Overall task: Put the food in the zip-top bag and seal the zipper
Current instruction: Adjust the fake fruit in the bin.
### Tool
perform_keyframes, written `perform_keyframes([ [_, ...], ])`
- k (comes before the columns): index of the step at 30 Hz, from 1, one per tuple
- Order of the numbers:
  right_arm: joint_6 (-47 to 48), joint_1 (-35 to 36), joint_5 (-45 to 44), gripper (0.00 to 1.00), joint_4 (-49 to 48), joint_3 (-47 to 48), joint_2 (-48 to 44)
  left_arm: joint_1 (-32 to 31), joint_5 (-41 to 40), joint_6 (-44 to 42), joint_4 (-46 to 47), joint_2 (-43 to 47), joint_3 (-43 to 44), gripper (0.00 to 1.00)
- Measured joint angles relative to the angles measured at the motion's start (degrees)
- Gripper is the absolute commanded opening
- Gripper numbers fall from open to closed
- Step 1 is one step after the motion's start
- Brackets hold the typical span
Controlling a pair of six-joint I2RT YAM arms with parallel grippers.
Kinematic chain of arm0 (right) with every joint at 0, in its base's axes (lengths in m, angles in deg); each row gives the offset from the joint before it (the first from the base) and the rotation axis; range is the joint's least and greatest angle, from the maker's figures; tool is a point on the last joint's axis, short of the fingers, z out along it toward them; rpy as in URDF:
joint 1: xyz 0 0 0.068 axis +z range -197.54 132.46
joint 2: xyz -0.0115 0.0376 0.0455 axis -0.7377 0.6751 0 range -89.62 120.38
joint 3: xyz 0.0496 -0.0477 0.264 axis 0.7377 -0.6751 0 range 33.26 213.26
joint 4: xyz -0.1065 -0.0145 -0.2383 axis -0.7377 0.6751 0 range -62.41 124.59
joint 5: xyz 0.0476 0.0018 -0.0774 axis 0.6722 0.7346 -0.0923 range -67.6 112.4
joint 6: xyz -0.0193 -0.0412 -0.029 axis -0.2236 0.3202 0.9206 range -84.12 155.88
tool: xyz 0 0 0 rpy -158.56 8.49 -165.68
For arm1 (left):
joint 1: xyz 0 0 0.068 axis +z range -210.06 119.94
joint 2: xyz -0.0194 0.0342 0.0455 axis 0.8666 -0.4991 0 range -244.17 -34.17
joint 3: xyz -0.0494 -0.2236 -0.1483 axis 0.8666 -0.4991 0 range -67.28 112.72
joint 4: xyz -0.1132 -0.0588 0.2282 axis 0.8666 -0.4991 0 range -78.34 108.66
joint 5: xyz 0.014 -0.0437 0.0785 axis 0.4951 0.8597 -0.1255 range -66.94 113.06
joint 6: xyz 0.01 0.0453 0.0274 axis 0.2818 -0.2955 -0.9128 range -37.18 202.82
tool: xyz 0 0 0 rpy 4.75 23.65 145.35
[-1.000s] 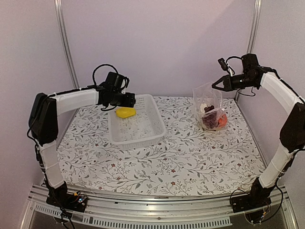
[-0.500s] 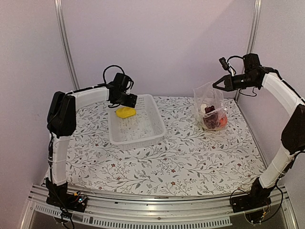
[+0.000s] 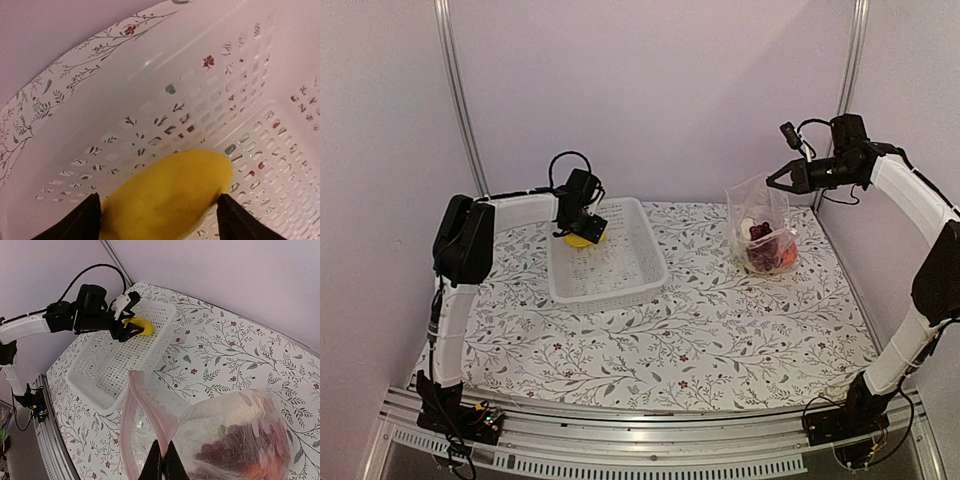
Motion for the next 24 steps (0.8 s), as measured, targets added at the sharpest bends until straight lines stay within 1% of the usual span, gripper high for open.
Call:
perform_keyframes([
  [4, 0.0, 0.0, 0.26, 0.0, -0.11, -0.37, -0.04, -0.07, -0.92, -3.06, -0.17, -0.94, 0.24, 0.8],
  [9, 0.0, 0.0, 0.61, 0.0, -0.39, -0.5, -0.07, -0.07, -0.42, -4.92, -1.55, -0.94, 0.33, 0.79],
  [14, -0.02, 0.0, 0.98, 0.0, -0.7, -0.79, -0.07, -0.57, 0.2, -5.51, -5.33, -0.94, 0.24, 0.78],
  [17, -0.02, 0.0, 1.05, 0.0, -0.94, -1.03, -0.11, -1.18, 0.44, -5.05, -8.61, -0.94, 0.24, 0.76],
  [20, -0.04, 0.0, 1.09, 0.0, -1.18, -1.4, -0.13, -2.19, 2.49, -3.87, -11.56, -0.48, 0.17, 0.73],
  [22, -0.07, 0.02, 1.14, 0.0, -1.33, -1.75, -0.22, -2.95, 4.83, -2.71, -13.42, 0.57, -0.24, 0.73],
  [24, -0.11, 0.02, 1.18, 0.0, -1.36, -1.92, -0.33, -3.54, 6.6, -1.25, -14.82, 1.79, -0.26, 0.75],
])
